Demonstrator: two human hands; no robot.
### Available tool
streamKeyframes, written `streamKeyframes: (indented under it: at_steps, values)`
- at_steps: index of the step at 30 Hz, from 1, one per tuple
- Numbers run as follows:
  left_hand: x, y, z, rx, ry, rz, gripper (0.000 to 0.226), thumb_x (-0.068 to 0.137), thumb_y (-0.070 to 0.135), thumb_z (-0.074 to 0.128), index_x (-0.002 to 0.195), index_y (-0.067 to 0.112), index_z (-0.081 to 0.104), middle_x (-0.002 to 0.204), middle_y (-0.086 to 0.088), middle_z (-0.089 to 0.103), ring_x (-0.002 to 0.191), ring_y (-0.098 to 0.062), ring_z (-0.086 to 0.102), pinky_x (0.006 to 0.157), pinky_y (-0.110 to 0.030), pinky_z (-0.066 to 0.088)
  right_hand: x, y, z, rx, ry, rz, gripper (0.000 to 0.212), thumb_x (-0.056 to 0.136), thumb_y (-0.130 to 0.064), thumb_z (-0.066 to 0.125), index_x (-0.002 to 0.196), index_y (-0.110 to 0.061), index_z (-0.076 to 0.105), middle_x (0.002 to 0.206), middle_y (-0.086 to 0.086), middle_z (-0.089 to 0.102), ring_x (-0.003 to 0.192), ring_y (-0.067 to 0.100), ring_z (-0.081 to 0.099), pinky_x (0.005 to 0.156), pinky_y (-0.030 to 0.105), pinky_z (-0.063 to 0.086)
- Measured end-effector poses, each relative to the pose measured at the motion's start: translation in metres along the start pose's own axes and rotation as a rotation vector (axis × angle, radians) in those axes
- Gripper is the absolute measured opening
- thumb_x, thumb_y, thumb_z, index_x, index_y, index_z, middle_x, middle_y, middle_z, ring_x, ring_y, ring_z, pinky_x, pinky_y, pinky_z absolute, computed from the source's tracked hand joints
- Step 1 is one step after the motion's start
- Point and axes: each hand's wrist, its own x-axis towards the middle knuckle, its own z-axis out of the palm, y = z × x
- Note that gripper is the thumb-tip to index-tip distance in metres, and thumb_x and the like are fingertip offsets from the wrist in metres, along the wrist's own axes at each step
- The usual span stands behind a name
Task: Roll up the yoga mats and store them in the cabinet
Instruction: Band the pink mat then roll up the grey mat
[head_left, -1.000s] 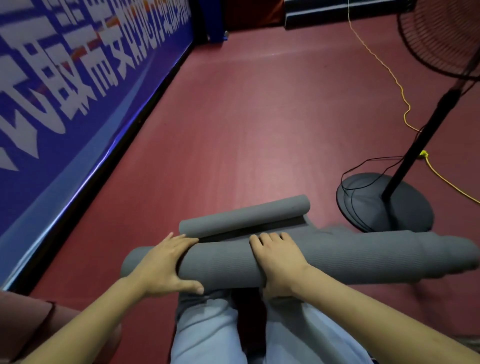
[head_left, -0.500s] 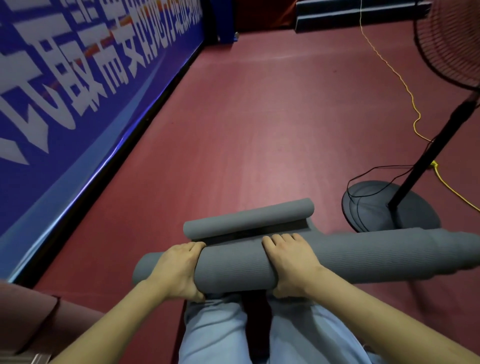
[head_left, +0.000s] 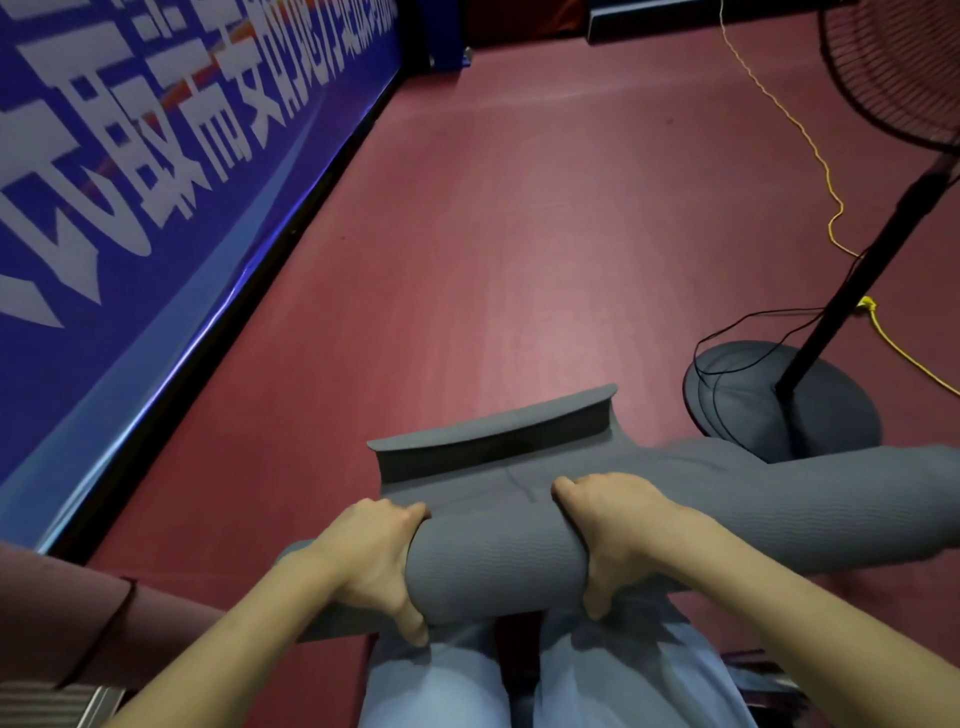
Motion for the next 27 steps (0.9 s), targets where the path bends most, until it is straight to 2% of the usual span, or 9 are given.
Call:
streamKeyframes:
  at_steps: [7, 9, 12, 14, 16, 18, 20, 22, 27]
  values:
    - [-0.007, 0.007, -0.001, -0.15, -0.229, 0.024, 0.092, 0.026, 0.075, 0.087, 0.103, 0.035, 0.058, 0.096, 0.019, 0.066, 0.091, -0.01, 0.064, 0.086, -0.029, 0.054, -0.021, -0.001, 0.01, 0.072, -0.15, -0.027, 0.084, 0.049, -0.062, 0.09, 0.11, -0.023, 0.047, 0.112, 0.002, 0.062, 0.101, 0.029, 0.062, 0.08, 0.035, 0.049]
    - [0.0, 0.004, -0.003, -0.208, -0.247, 0.011, 0.087, 0.025, 0.073, 0.088, 0.098, 0.035, 0.06, 0.094, 0.02, 0.068, 0.088, -0.006, 0.064, 0.083, -0.027, 0.054, -0.02, 0.001, 0.02, 0.054, -0.081, -0.023, 0.091, 0.051, -0.065, 0.087, 0.12, -0.024, 0.044, 0.12, 0.002, 0.06, 0.109, 0.029, 0.06, 0.092, 0.039, 0.049]
    - [0.015, -0.01, -0.005, -0.404, -0.318, -0.007, 0.077, 0.029, 0.057, 0.096, 0.098, 0.033, 0.069, 0.096, 0.02, 0.074, 0.091, -0.003, 0.069, 0.085, -0.027, 0.057, -0.014, -0.001, 0.034, -0.063, 0.086, -0.046, 0.12, 0.052, -0.067, 0.085, 0.147, -0.023, 0.025, 0.137, 0.0, 0.048, 0.122, 0.029, 0.051, 0.105, 0.045, 0.038]
    - [0.022, -0.017, -0.007, -0.507, -0.345, -0.01, 0.083, 0.026, 0.051, 0.098, 0.102, 0.032, 0.071, 0.101, 0.019, 0.075, 0.097, -0.006, 0.071, 0.091, -0.033, 0.057, -0.01, -0.005, 0.041, -0.147, 0.188, -0.071, 0.125, 0.051, -0.065, 0.087, 0.148, -0.023, 0.02, 0.139, 0.0, 0.042, 0.123, 0.029, 0.047, 0.105, 0.047, 0.035]
    - [0.026, -0.02, -0.008, -0.521, -0.349, -0.003, 0.097, 0.018, 0.061, 0.096, 0.107, 0.035, 0.068, 0.107, 0.02, 0.073, 0.101, -0.006, 0.069, 0.094, -0.034, 0.056, -0.006, -0.005, 0.044, -0.153, 0.235, -0.068, 0.123, 0.049, -0.064, 0.088, 0.145, -0.024, 0.023, 0.139, -0.001, 0.041, 0.123, 0.029, 0.046, 0.104, 0.048, 0.035]
    - [0.029, -0.021, -0.008, -0.467, -0.319, -0.002, 0.11, 0.014, 0.071, 0.09, 0.116, 0.04, 0.061, 0.125, 0.022, 0.061, 0.114, -0.005, 0.059, 0.103, -0.034, 0.05, -0.006, -0.004, 0.044, -0.133, 0.242, -0.07, 0.121, 0.049, -0.064, 0.088, 0.144, -0.025, 0.025, 0.14, -0.002, 0.041, 0.125, 0.027, 0.044, 0.105, 0.048, 0.034]
    - [0.029, -0.022, -0.004, -0.412, -0.249, 0.017, 0.118, 0.022, 0.07, 0.093, 0.129, 0.045, 0.051, 0.143, 0.022, 0.036, 0.131, -0.006, 0.038, 0.117, -0.037, 0.033, -0.008, -0.003, 0.044, -0.113, 0.244, -0.085, 0.118, 0.051, -0.064, 0.087, 0.144, -0.026, 0.026, 0.141, -0.004, 0.041, 0.129, 0.026, 0.041, 0.109, 0.049, 0.031]
    - [0.027, -0.023, -0.002, -0.415, -0.174, 0.033, 0.112, 0.029, 0.067, 0.093, 0.13, 0.051, 0.045, 0.137, 0.023, 0.028, 0.13, -0.008, 0.032, 0.115, -0.041, 0.028, -0.01, -0.005, 0.044, -0.105, 0.258, -0.089, 0.117, 0.052, -0.065, 0.087, 0.145, -0.025, 0.028, 0.142, -0.003, 0.041, 0.132, 0.025, 0.037, 0.112, 0.049, 0.029]
    - [0.02, -0.035, 0.004, -0.539, 0.036, 0.015, 0.118, 0.032, 0.067, 0.095, 0.135, 0.05, 0.041, 0.124, 0.024, 0.036, 0.121, -0.003, 0.039, 0.109, -0.038, 0.038, -0.011, -0.015, 0.037, -0.146, 0.31, -0.062, 0.117, 0.059, -0.064, 0.084, 0.148, -0.01, 0.032, 0.149, 0.008, 0.033, 0.147, 0.033, 0.017, 0.119, 0.045, 0.022]
